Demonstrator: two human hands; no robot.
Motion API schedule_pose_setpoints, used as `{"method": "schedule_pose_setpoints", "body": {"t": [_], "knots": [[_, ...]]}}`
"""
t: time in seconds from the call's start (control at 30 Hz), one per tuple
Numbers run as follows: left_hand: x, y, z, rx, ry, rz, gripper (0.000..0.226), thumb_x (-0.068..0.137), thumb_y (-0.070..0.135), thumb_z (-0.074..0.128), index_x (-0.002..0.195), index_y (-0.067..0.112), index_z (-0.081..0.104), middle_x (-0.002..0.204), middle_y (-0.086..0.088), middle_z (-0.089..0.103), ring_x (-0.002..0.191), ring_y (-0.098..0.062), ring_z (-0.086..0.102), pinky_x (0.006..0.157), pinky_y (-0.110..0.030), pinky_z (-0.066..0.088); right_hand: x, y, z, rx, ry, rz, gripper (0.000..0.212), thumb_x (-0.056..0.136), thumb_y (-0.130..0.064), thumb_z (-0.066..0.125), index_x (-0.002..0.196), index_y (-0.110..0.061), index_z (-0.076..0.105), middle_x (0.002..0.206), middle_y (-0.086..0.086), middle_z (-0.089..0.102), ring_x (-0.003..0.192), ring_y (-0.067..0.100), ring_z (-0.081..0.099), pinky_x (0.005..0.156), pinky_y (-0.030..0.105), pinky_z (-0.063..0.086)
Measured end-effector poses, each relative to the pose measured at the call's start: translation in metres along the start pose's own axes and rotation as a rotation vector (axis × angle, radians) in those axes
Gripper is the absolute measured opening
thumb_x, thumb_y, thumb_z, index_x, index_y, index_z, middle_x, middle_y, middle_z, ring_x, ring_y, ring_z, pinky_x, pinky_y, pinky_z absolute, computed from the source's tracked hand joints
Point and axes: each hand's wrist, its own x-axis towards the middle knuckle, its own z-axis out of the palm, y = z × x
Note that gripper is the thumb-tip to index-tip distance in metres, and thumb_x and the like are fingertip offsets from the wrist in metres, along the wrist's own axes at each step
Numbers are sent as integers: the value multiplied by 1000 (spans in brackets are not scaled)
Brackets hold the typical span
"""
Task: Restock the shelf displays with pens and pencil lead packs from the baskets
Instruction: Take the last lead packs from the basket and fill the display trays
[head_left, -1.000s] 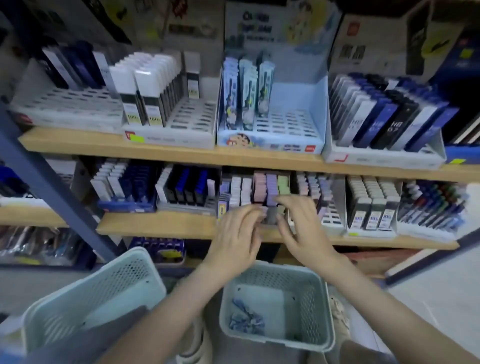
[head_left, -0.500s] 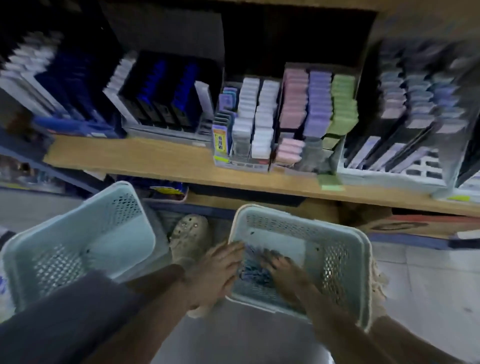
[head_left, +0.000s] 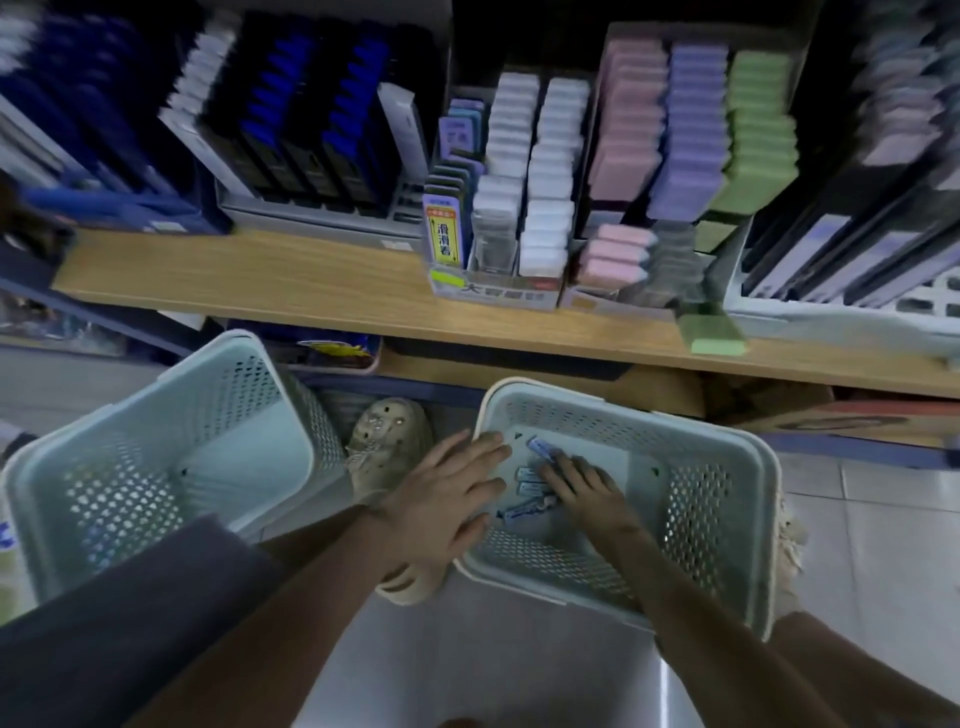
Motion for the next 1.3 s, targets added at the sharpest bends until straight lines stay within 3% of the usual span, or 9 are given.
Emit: {"method": "schedule_pose_setpoints", "body": {"t": [0.1,0.33,0.5,0.63,0.8,0.93,1.0,1.1,1.3], "knots": [[2,-3,2,-8,-8,57,34,86,32,46,101,14,71,130,-10,59,135,-26,39,120,-41,10,0,-8,-10,10,30,53,143,26,-7,85,148,-14,11,128,19,58,92,30,63,73,36,54],[2,-3,7,-117,26,59,31,88,27,44,96,13,70,139,-16,51,139,-28,30,118,-43,16,-1,-16,-19,-95,29,27,109,57,-35,80,146,-10,24,128,22,55,106,36,58,84,47,50],[2,-3,7,-146,29,51,32,88,27,43,97,12,70,138,-17,51,138,-29,32,116,-45,19,0,-13,-10,-241,90,-111,66,49,-20,83,110,-13,60,120,22,60,108,37,59,93,52,44],[1,-1,6,-130,34,50,33,87,28,43,97,13,70,136,-18,53,136,-30,34,115,-45,20,6,-18,-17,-248,143,-98,44,55,-20,83,95,-12,68,98,10,65,91,27,62,87,41,44],[1,-2,8,-140,46,52,31,87,27,44,95,13,70,135,-18,53,135,-30,35,116,-45,21,-5,-10,-29,-182,89,163,60,72,-12,73,128,-6,53,135,20,49,127,33,45,105,46,36],[0,-1,9,-140,51,45,31,87,26,44,96,13,70,135,-18,53,135,-30,36,117,-44,19,-5,-6,-22,-193,-36,95,82,87,4,50,149,-2,-2,155,25,-8,144,39,-6,116,47,0],[0,-1,9,-147,59,46,30,87,25,44,95,12,70,135,-18,54,135,-30,37,118,-43,18,-6,-8,-23,-160,9,111,91,81,3,58,148,1,-4,154,27,9,143,39,13,115,46,14],[0,-1,10,-153,64,44,29,86,25,45,95,12,69,133,-19,55,135,-30,36,119,-42,16,-3,-9,-17,-96,46,139,112,37,-4,87,137,8,38,121,26,58,109,38,59,87,46,51],[0,-1,12,-154,67,48,31,86,26,44,95,12,70,132,-20,56,133,-31,38,119,-43,16,-4,-7,-16,-84,132,111,93,26,-3,87,113,1,53,95,16,61,84,30,60,71,40,54]]}}
